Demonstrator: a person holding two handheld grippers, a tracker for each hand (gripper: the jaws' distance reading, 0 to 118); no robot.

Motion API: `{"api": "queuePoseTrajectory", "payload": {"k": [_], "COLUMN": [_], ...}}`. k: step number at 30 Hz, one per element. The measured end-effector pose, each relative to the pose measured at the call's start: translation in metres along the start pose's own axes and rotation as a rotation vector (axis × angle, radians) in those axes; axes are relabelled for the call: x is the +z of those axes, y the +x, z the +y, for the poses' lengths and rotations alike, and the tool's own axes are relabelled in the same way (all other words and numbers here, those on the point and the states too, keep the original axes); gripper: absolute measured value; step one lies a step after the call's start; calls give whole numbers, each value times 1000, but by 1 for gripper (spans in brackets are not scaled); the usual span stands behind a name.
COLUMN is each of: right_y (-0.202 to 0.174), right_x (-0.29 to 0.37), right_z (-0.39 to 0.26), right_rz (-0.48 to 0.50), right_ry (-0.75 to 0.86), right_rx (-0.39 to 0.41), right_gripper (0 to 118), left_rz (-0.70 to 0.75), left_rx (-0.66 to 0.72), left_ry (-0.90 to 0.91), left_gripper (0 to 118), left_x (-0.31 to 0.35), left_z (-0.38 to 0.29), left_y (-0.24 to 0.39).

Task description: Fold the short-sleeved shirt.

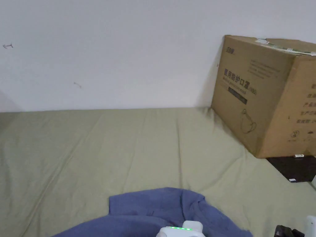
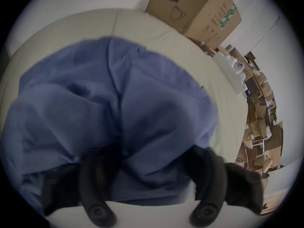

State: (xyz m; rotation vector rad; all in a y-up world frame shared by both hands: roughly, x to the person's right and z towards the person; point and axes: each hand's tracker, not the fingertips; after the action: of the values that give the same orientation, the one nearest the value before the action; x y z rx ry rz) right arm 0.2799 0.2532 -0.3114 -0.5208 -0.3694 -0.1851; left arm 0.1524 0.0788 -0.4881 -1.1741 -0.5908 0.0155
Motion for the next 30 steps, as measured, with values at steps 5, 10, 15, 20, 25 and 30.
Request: {"api": "queuePoseTrajectory", "payload": {"k": [5,10,15,20,25,30], "right_y": [-7,-42,-85,-127,-163,-176], "right_x": [-13,-11,-12,-20,-30,-41], "right_z": [0,-2,-14,-33,-49,-55], "right_rz": [1,95,200,302,375,385], "right_ry": [-40,-44,-80,-130,-182,-206], "right_rx": [-6,56,121,138,228,244], "right_gripper": [0,0,0,0,0,0], "left_rz": [-63,-51,-31,209,285,363], "left_rx": [-78,-37,165,314,535,507], "left_ry": [129,336,404,315,350,351], "left_gripper": [104,103,36,0,0,106], "left_x": [48,123,179,184,202,216], "left_z": [4,3,-41,-111,-146,-105], "left_y": [-5,-43,-123,-204,-264,-307]}}
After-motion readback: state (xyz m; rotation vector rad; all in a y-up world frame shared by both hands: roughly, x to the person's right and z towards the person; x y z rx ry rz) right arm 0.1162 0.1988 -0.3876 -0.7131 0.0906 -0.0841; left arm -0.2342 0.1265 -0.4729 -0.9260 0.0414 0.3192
